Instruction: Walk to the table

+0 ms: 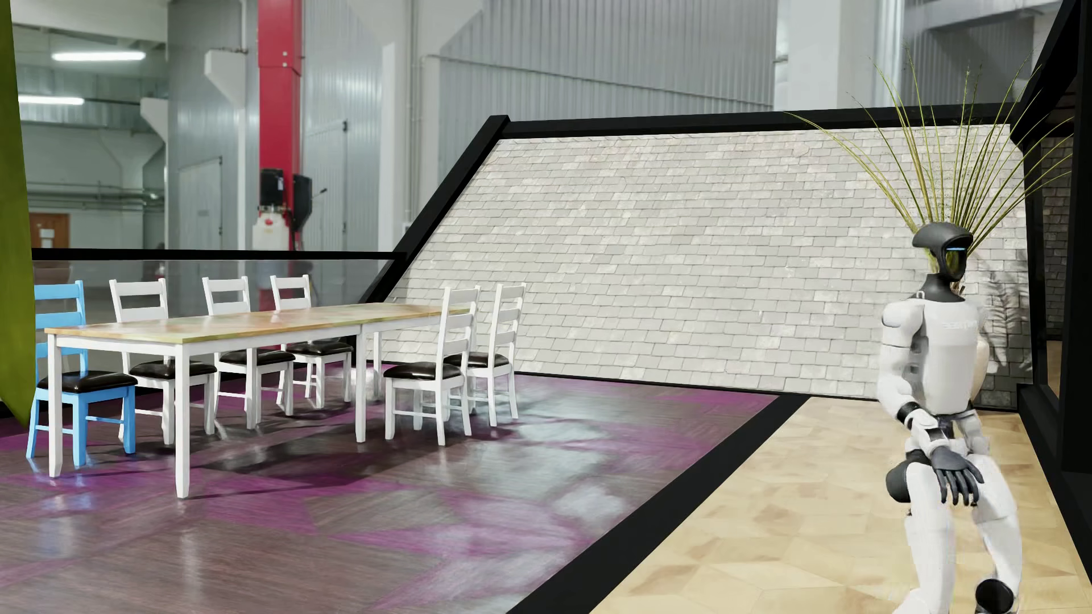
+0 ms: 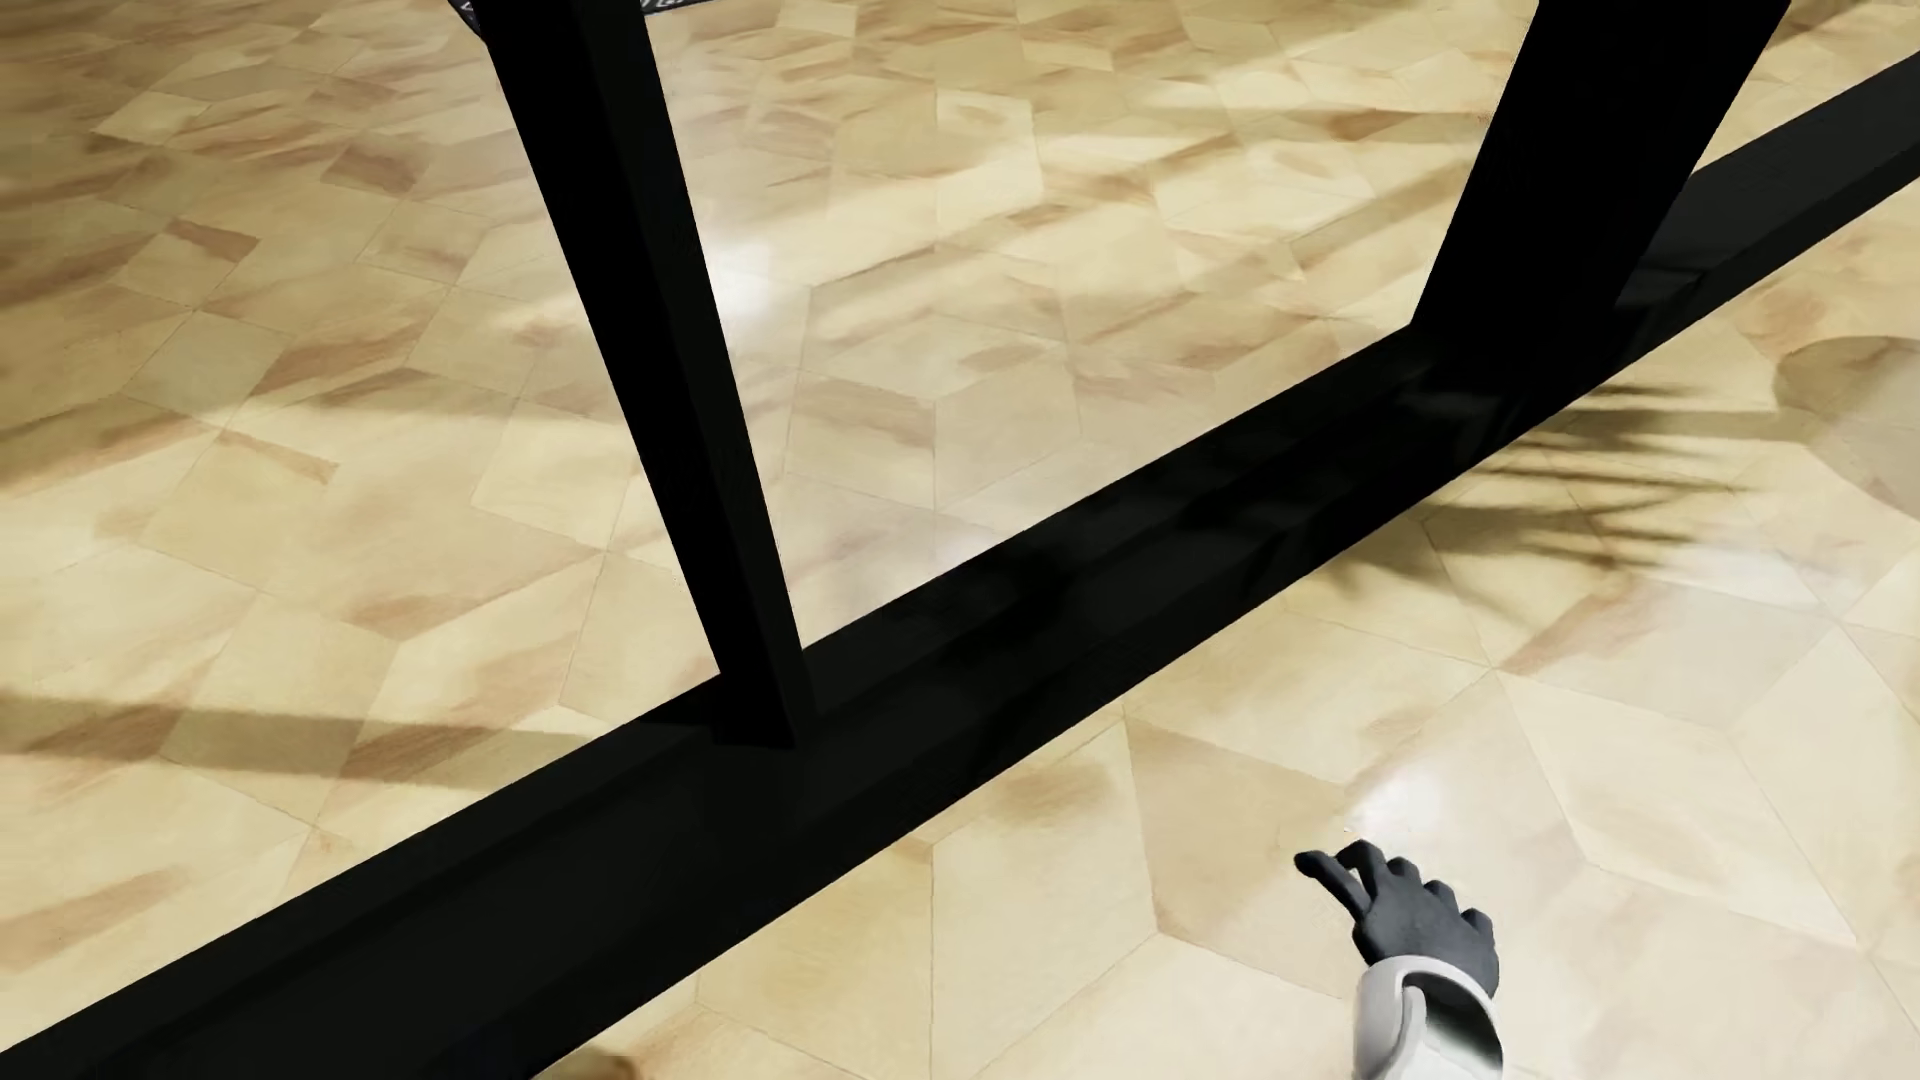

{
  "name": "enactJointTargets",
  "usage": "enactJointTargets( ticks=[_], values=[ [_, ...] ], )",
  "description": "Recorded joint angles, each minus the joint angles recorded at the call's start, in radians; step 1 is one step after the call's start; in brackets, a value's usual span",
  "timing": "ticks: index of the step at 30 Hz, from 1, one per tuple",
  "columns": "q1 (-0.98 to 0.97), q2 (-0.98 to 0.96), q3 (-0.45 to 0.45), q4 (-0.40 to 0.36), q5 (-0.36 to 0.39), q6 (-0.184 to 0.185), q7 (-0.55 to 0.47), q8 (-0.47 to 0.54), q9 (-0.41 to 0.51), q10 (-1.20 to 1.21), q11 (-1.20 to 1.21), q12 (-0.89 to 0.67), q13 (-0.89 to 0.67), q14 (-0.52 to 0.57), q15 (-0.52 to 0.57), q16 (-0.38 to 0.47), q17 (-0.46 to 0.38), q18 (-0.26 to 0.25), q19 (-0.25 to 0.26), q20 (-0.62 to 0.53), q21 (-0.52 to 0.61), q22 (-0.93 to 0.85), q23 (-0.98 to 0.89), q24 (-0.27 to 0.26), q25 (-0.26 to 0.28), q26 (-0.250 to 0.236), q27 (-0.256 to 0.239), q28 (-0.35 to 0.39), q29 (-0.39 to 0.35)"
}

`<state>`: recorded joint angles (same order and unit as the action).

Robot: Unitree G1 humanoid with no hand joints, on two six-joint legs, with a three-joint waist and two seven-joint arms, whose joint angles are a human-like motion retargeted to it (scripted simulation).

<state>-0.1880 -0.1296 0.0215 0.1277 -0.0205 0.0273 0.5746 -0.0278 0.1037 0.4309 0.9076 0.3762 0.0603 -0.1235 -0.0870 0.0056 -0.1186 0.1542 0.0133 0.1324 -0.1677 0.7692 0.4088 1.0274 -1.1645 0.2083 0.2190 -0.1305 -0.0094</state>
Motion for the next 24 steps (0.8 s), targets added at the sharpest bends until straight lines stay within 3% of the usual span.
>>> enactJointTargets(
  ticks=[2, 3, 4, 6, 8, 9, 10, 11, 13, 14, 15, 16, 18, 20, 22, 24],
  values=[
    [0.031, -0.158, -0.009, -0.066, -0.056, -0.041, -0.051, -0.005, 0.011, -0.008, 0.307, -0.027, 0.089, -0.03, 0.116, -0.021, 0.014, -0.013, 0.053, 0.019, 0.0, -0.111, 0.052, -0.051, -0.003, -0.051, 0.045, 0.056, 0.048],
    [0.047, -0.217, -0.016, -0.099, -0.065, -0.061, -0.093, 0.004, 0.015, -0.024, 0.388, -0.037, 0.131, -0.033, 0.099, -0.025, 0.018, -0.02, 0.052, 0.022, 0.016, -0.178, 0.108, -0.097, -0.032, -0.087, 0.055, 0.085, 0.082],
    [0.066, -0.261, -0.025, -0.127, -0.058, -0.079, -0.147, 0.021, 0.018, -0.048, 0.416, -0.051, 0.169, -0.029, 0.069, -0.028, 0.02, -0.03, 0.038, 0.028, 0.035, -0.236, 0.173, -0.146, -0.077, -0.115, 0.053, 0.114, 0.129],
    [0.101, -0.298, -0.046, -0.168, -0.006, -0.106, -0.268, 0.089, 0.017, -0.103, 0.323, -0.073, 0.231, -0.014, 0.02, -0.033, 0.039, -0.057, 0.067, 0.037, 0.069, -0.322, 0.325, -0.22, -0.181, -0.15, 0.032, 0.157, 0.25],
    [0.097, -0.246, -0.07, -0.195, 0.122, -0.118, -0.407, 0.3, 0.014, -0.099, 0.054, -0.088, 0.28, -0.023, -0.028, -0.023, 0.058, -0.084, 0.119, 0.01, 0.075, -0.385, 0.454, -0.246, -0.267, -0.179, -0.028, 0.16, 0.407],
    [0.089, -0.173, -0.081, -0.21, 0.187, -0.117, -0.484, 0.473, 0.012, -0.092, -0.121, -0.097, 0.308, -0.026, -0.018, -0.014, 0.068, -0.093, 0.123, -0.007, 0.063, -0.4, 0.479, -0.241, -0.3, -0.185, -0.06, 0.147, 0.472],
    [0.076, -0.097, -0.085, -0.229, 0.202, -0.113, -0.556, 0.594, 0.012, -0.08, -0.258, -0.108, 0.335, -0.03, -0.033, -0.007, 0.079, -0.097, 0.1, -0.019, 0.048, -0.405, 0.481, -0.234, -0.333, -0.181, -0.083, 0.136, 0.508],
    [0.048, -0.045, -0.08, -0.254, 0.163, -0.104, -0.62, 0.589, 0.016, -0.04, -0.35, -0.12, 0.357, -0.037, -0.078, -0.003, 0.092, -0.099, 0.082, -0.028, 0.032, -0.401, 0.465, -0.225, -0.361, -0.167, -0.091, 0.134, 0.503],
    [-0.079, 0.003, -0.06, -0.299, 0.087, -0.07, -0.732, 0.437, 0.035, 0.146, -0.496, -0.131, 0.375, 0.002, -0.083, 0.005, 0.119, -0.116, 0.067, -0.02, 0.023, -0.391, 0.418, -0.203, -0.401, -0.113, -0.086, 0.152, 0.402],
    [-0.167, 0.005, -0.052, -0.317, 0.07, -0.048, -0.743, 0.365, 0.046, 0.273, -0.514, -0.117, 0.366, 0.064, -0.082, 0.0, 0.11, -0.166, 0.07, -0.003, 0.026, -0.387, 0.409, -0.207, -0.414, -0.088, -0.075, 0.168, 0.337],
    [-0.247, 0.007, -0.046, -0.313, 0.056, -0.026, -0.711, 0.302, 0.055, 0.375, -0.521, -0.089, 0.34, 0.121, -0.086, -0.003, 0.083, -0.24, 0.074, 0.017, 0.033, -0.374, 0.42, -0.222, -0.429, -0.069, -0.059, 0.178, 0.289],
    [-0.31, 0.013, -0.041, -0.282, 0.044, -0.008, -0.65, 0.248, 0.059, 0.438, -0.525, -0.053, 0.297, 0.137, -0.09, 0.002, 0.039, -0.278, 0.075, 0.037, 0.047, -0.352, 0.446, -0.24, -0.456, -0.053, -0.045, 0.178, 0.273],
    [-0.371, 0.041, -0.028, -0.189, 0.024, 0.019, -0.538, 0.169, 0.055, 0.443, -0.556, 0.026, 0.188, 0.099, -0.091, 0.041, -0.065, -0.243, 0.074, 0.078, 0.071, -0.272, 0.492, -0.255, -0.534, -0.017, -0.034, 0.156, 0.314],
    [-0.362, 0.079, -0.011, -0.127, 0.008, 0.031, -0.526, 0.114, 0.044, 0.298, -0.599, 0.08, 0.058, 0.118, -0.092, 0.064, -0.139, -0.234, 0.079, 0.151, 0.101, -0.161, 0.506, -0.253, -0.618, 0.075, -0.024, 0.153, 0.344],
    [-0.311, 0.117, 0.004, -0.075, -0.006, 0.03, -0.574, 0.069, 0.033, 0.048, -0.634, 0.117, -0.077, 0.147, -0.095, 0.083, -0.174, -0.236, 0.085, 0.217, 0.206, -0.051, 0.491, -0.225, -0.713, 0.169, -0.089, 0.173, 0.326],
    [-0.27, 0.15, 0.014, 0.0, -0.019, 0.022, -0.583, 0.009, 0.031, -0.172, -0.646, 0.138, -0.208, 0.153, -0.113, 0.11, -0.157, -0.211, 0.093, 0.193, 0.317, 0.021, 0.447, -0.12, -0.757, 0.194, -0.172, 0.167, 0.286]
  ],
)
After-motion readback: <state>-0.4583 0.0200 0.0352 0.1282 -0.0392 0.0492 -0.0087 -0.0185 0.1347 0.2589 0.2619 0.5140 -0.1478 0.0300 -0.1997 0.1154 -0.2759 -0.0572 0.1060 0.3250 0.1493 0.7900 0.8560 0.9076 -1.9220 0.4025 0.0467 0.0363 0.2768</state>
